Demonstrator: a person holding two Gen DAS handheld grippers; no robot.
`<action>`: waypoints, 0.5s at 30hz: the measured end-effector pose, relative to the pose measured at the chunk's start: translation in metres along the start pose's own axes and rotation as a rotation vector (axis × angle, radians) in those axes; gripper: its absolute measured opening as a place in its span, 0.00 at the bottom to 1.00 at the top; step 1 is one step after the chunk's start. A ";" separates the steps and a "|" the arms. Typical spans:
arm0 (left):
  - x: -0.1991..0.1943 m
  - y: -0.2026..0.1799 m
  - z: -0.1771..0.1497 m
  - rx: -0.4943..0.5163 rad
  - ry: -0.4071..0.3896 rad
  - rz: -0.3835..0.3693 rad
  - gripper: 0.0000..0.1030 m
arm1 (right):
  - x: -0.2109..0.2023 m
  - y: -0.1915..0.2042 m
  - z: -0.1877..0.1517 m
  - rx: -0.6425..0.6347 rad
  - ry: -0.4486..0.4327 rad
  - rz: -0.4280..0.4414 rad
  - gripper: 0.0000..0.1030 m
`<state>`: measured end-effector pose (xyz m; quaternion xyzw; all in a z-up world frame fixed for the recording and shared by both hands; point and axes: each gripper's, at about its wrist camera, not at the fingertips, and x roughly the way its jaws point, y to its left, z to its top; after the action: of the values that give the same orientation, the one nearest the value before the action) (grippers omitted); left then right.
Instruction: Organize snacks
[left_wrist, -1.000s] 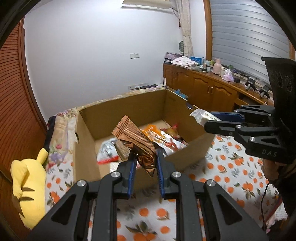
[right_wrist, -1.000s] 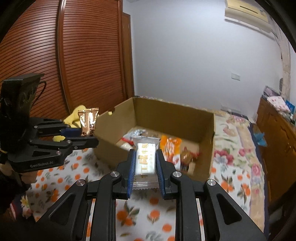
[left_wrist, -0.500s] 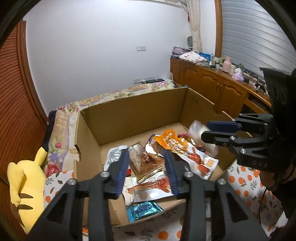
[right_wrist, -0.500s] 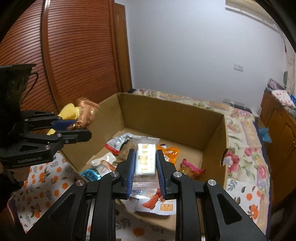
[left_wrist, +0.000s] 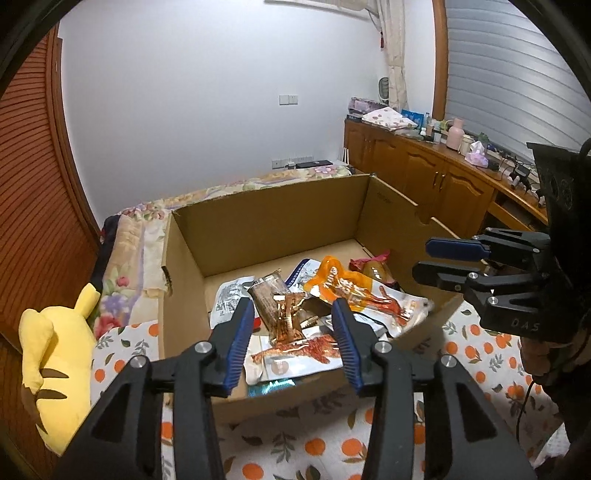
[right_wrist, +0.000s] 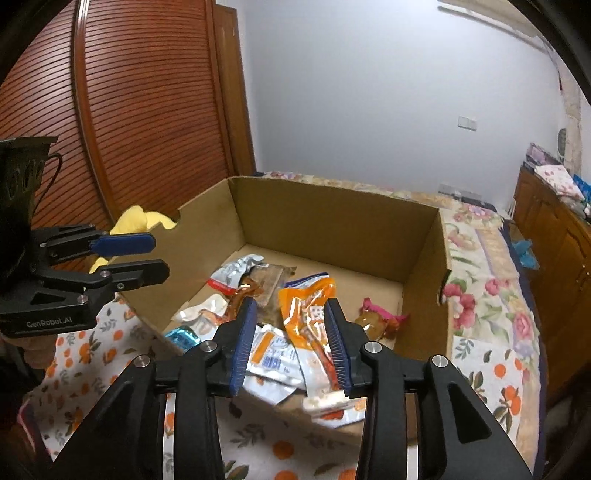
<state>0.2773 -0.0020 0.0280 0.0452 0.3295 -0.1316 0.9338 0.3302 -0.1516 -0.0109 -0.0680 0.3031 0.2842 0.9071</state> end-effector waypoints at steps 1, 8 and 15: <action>-0.004 -0.001 -0.001 0.000 -0.006 0.001 0.44 | -0.004 0.002 -0.001 -0.003 -0.004 -0.008 0.37; -0.038 -0.008 -0.006 -0.003 -0.043 0.027 0.57 | -0.035 0.014 -0.006 0.002 -0.043 -0.035 0.42; -0.066 -0.017 -0.011 0.003 -0.080 0.030 0.67 | -0.066 0.021 -0.011 0.010 -0.090 -0.078 0.57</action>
<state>0.2165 -0.0017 0.0609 0.0461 0.2912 -0.1199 0.9480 0.2700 -0.1688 0.0204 -0.0623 0.2604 0.2501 0.9305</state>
